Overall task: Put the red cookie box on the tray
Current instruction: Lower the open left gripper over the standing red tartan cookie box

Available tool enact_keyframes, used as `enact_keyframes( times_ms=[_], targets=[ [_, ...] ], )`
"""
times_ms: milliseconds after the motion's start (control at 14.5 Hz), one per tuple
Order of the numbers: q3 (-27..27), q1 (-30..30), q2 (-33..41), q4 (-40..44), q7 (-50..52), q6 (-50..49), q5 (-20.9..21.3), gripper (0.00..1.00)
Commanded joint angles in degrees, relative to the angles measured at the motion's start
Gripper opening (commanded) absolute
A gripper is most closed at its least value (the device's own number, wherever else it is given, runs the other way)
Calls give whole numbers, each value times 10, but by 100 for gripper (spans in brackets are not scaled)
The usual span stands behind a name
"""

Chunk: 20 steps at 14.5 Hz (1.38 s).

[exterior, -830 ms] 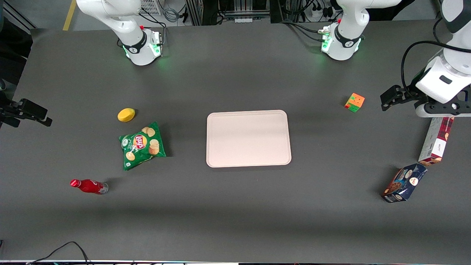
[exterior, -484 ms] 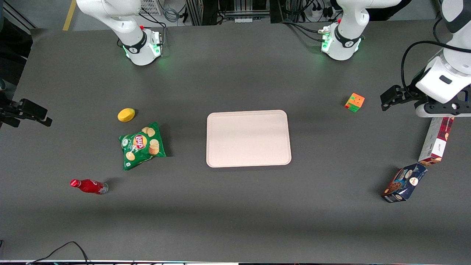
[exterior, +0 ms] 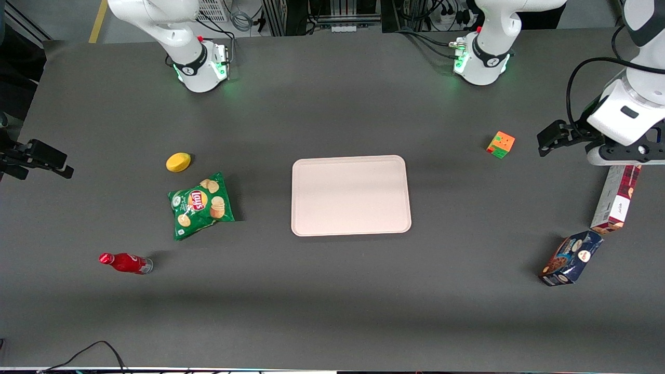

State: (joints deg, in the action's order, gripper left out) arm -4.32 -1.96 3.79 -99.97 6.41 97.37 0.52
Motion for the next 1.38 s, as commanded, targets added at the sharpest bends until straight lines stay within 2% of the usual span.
enact_keyframes(
  times_ms=[0,346,553,691,968,1176,1314],
  targets=[
    [6,-8,0,6,8,-7,20,100],
    [50,-4,-4,7,-6,-36,23,100],
    [74,-2,-11,17,-15,-53,47,100],
    [125,-2,-25,25,-30,-54,54,100],
    [220,1,-62,40,-142,-43,46,100],
    [253,6,-78,44,-232,-28,45,100],
    [261,8,-89,43,-366,-10,46,100]
  ],
)
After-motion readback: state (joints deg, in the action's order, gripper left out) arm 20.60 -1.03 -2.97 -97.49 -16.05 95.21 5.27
